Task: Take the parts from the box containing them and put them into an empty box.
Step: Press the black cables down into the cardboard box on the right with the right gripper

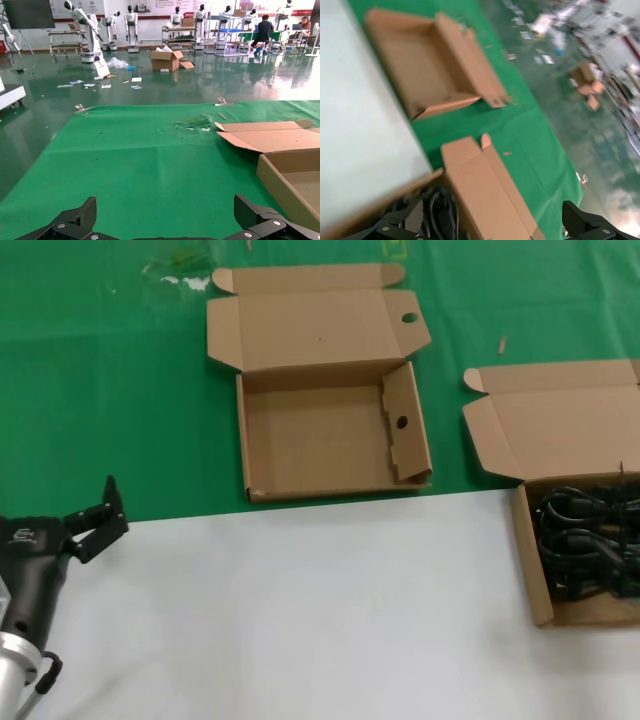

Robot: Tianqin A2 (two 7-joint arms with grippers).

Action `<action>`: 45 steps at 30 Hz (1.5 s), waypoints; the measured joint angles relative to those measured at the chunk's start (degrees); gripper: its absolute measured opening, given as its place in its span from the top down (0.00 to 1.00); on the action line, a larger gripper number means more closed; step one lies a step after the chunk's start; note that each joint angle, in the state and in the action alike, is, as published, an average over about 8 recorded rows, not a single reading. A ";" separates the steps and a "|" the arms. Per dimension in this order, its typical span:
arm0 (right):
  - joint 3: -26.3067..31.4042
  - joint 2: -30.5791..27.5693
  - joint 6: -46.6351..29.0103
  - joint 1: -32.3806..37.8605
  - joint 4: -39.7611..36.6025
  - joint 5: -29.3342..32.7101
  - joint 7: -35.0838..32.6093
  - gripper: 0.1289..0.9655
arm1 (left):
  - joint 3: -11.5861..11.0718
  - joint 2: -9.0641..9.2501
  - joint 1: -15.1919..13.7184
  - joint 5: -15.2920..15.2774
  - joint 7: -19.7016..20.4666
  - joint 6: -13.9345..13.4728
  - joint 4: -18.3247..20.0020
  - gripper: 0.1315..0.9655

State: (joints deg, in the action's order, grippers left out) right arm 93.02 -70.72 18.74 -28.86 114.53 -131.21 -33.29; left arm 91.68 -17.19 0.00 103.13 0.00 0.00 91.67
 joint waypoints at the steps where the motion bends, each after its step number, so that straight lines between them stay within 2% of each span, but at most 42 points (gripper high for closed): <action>1: -2.23 -0.88 -0.32 -2.33 0.03 -0.84 -1.84 0.00 | 0.00 0.00 0.00 0.00 0.00 0.00 0.00 0.00; 7: -17.19 -3.76 -4.55 -17.19 -2.54 -7.44 -15.01 0.00 | 0.00 0.00 0.00 0.00 0.00 0.00 0.00 0.00; 11: -25.95 -5.63 -6.91 -26.45 -5.04 -11.86 -20.91 0.00 | 0.00 0.00 0.00 0.00 0.00 0.00 0.00 0.00; 14: -29.67 -7.45 -7.68 -31.32 -6.70 -13.78 -22.37 0.00 | 0.00 0.00 0.00 0.00 0.00 0.00 0.00 0.00; 17: -29.56 -9.70 -7.81 -32.77 -8.19 -14.00 -21.26 0.00 | 0.00 0.00 0.00 0.00 0.00 0.00 0.00 0.00; 25: -17.33 -15.96 -6.52 -25.24 -10.38 -7.15 -9.60 0.00 | 0.00 0.00 0.00 0.00 0.00 0.00 0.00 0.00; 29: -9.40 -15.29 -7.96 -16.70 -11.28 -5.21 -8.77 0.00 | 0.00 0.00 0.00 0.00 0.00 0.00 0.00 0.00; 35: 1.46 -9.25 -11.63 -0.74 -13.60 -8.99 -18.93 0.02 | 0.00 0.00 0.00 0.00 0.00 0.00 0.00 0.00; 41: 12.87 -4.04 -12.39 14.48 -16.43 -18.10 -32.51 0.04 | 0.00 0.00 0.00 0.00 0.00 0.00 0.00 0.00; 45: 22.27 -2.81 -11.68 24.05 -18.17 -22.91 -37.58 0.10 | 0.00 0.00 0.00 0.00 0.00 0.00 0.00 0.00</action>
State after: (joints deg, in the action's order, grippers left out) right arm 115.30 -73.53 7.06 -4.81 96.36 -154.12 -70.88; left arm 91.68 -17.19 0.00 103.13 0.01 0.00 91.67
